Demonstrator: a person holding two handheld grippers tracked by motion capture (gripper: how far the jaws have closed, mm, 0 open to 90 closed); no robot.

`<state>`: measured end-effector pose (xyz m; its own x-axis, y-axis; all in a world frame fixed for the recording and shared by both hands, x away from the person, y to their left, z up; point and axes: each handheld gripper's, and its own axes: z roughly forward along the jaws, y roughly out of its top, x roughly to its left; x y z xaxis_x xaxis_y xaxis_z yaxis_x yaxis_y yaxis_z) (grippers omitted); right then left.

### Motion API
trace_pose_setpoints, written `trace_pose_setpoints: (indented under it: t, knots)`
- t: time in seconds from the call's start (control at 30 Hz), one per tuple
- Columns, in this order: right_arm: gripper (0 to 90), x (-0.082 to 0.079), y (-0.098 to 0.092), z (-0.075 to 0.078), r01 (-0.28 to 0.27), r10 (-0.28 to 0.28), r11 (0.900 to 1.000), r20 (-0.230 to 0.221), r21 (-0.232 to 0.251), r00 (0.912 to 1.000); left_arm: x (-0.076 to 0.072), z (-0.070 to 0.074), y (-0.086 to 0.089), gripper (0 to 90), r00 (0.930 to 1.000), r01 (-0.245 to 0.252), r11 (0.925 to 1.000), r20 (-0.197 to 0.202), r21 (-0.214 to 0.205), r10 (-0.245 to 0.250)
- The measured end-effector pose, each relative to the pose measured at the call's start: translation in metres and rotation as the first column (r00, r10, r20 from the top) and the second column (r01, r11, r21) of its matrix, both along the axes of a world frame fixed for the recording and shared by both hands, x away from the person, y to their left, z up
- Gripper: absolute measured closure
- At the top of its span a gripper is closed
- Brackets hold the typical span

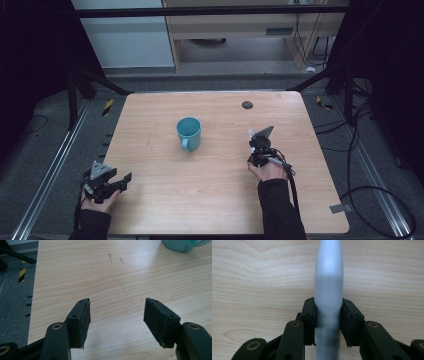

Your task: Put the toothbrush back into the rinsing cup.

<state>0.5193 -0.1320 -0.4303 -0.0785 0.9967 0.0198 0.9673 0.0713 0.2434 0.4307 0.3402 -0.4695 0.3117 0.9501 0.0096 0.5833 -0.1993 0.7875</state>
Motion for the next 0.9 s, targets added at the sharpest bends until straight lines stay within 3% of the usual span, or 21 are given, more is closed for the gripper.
trace_pose_setpoints:
  t: [0.2, 0.5, 0.57, 0.6, 0.63, 0.67, 0.7, 0.73, 0.8, 0.87, 0.9]
  knots:
    - [66.6, -0.002, -0.004, 0.018, 0.006, -0.011, 0.9986, 0.093, 0.052, 0.9956, 0.001, -0.002, 0.000, 37.5, 1.0000, 0.007, 1.0000, -0.003, 0.005, -0.007]
    - [66.6, -0.002, -0.002, 0.033, -0.017, 0.003, 0.9968, 0.176, 0.078, 0.9844, 0.001, -0.001, 0.001, 37.5, 1.0000, 0.005, 1.0000, 0.001, 0.001, -0.005]
    - [66.6, -0.003, 0.000, 0.038, -0.026, 0.005, 0.9953, 0.221, 0.093, 0.9752, 0.002, -0.002, 0.000, 37.5, 1.0000, 0.007, 1.0000, -0.004, 0.002, -0.007]
    - [66.5, -0.004, 0.001, 0.042, -0.041, 0.010, 0.9933, 0.269, 0.108, 0.9631, 0.002, -0.002, 0.001, 37.5, 1.0000, 0.008, 1.0000, -0.006, 0.000, -0.008]
    - [66.5, -0.004, 0.001, 0.042, -0.041, 0.010, 0.9933, 0.269, 0.108, 0.9631, 0.002, -0.002, 0.001, 37.5, 1.0000, 0.008, 1.0000, -0.006, 0.000, -0.008]
    - [66.5, -0.005, 0.003, 0.046, -0.048, 0.009, 0.9918, 0.311, 0.119, 0.9505, 0.002, -0.002, 0.001, 37.5, 1.0000, 0.008, 1.0000, -0.005, -0.001, -0.008]
    - [66.5, -0.005, 0.003, 0.046, -0.048, 0.009, 0.9918, 0.311, 0.119, 0.9505, 0.002, -0.002, 0.001, 37.5, 1.0000, 0.008, 1.0000, -0.006, 0.000, -0.008]
    - [66.6, -0.005, 0.005, 0.049, -0.058, 0.013, 0.9911, 0.345, 0.120, 0.9385, 0.002, -0.002, 0.000, 37.5, 1.0000, 0.008, 1.0000, -0.005, 0.002, -0.008]
    - [66.6, -0.005, 0.006, 0.050, -0.058, 0.011, 0.9907, 0.352, 0.124, 0.9361, 0.002, -0.002, 0.000, 37.5, 1.0000, 0.008, 1.0000, -0.005, 0.002, -0.008]
    - [66.5, -0.004, 0.008, 0.054, -0.069, 0.012, 0.9883, 0.381, 0.136, 0.9246, 0.002, -0.002, 0.000, 37.5, 1.0000, 0.008, 1.0000, -0.004, 0.002, -0.008]
    - [66.5, -0.004, 0.008, 0.054, -0.069, 0.012, 0.9883, 0.381, 0.136, 0.9246, 0.002, -0.002, 0.000, 37.5, 1.0000, 0.008, 1.0000, -0.004, 0.002, -0.008]
